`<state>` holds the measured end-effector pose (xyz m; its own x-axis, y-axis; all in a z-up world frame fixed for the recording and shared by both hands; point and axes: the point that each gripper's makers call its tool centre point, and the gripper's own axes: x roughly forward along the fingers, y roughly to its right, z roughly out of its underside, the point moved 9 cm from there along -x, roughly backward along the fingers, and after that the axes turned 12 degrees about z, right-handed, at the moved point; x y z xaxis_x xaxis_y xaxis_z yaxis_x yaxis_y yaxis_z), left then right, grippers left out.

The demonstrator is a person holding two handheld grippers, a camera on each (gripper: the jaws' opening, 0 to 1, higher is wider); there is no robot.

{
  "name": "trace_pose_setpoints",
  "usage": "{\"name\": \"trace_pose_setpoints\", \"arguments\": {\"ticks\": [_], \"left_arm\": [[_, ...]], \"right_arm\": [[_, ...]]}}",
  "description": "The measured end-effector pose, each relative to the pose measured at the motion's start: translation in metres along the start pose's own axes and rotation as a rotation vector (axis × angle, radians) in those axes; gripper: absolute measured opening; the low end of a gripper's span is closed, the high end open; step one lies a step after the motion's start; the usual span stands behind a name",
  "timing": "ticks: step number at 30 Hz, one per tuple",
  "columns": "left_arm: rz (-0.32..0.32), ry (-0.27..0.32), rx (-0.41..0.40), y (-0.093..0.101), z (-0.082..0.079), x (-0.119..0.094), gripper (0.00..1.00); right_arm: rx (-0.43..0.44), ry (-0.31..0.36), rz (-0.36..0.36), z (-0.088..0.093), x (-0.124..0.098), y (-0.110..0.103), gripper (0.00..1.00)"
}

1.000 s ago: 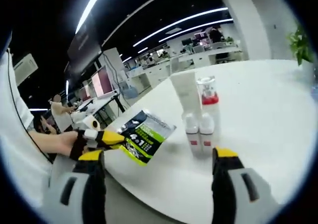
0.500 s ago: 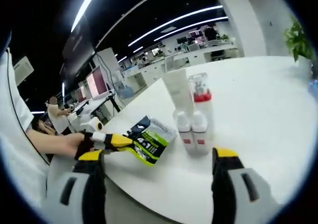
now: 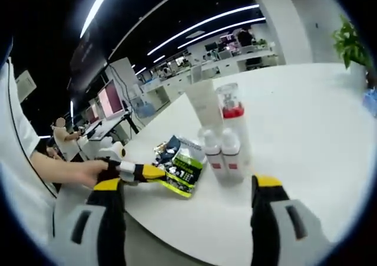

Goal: Arrange the skincare products in the storage area until every visible bottle or jar stands upright without overlapping.

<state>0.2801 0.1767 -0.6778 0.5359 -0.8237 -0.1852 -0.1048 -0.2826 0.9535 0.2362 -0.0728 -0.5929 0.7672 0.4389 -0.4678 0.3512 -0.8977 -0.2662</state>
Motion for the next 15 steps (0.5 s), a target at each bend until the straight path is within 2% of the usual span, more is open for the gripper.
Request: {"name": "trace_pose_setpoints", "arguments": {"ticks": [9,15], "left_arm": [[-0.085,-0.055,0.082,-0.0069,-0.0014,0.0058,0.00],[-0.105,-0.077,0.124,-0.0097,-0.0009,0.0074,0.00]], "right_arm": [[0.002,-0.007,0.005,0.0019,0.0019,0.0008,0.89],[-0.010,-0.012,0.013,0.0020,0.0017,0.0021,0.89]]}}
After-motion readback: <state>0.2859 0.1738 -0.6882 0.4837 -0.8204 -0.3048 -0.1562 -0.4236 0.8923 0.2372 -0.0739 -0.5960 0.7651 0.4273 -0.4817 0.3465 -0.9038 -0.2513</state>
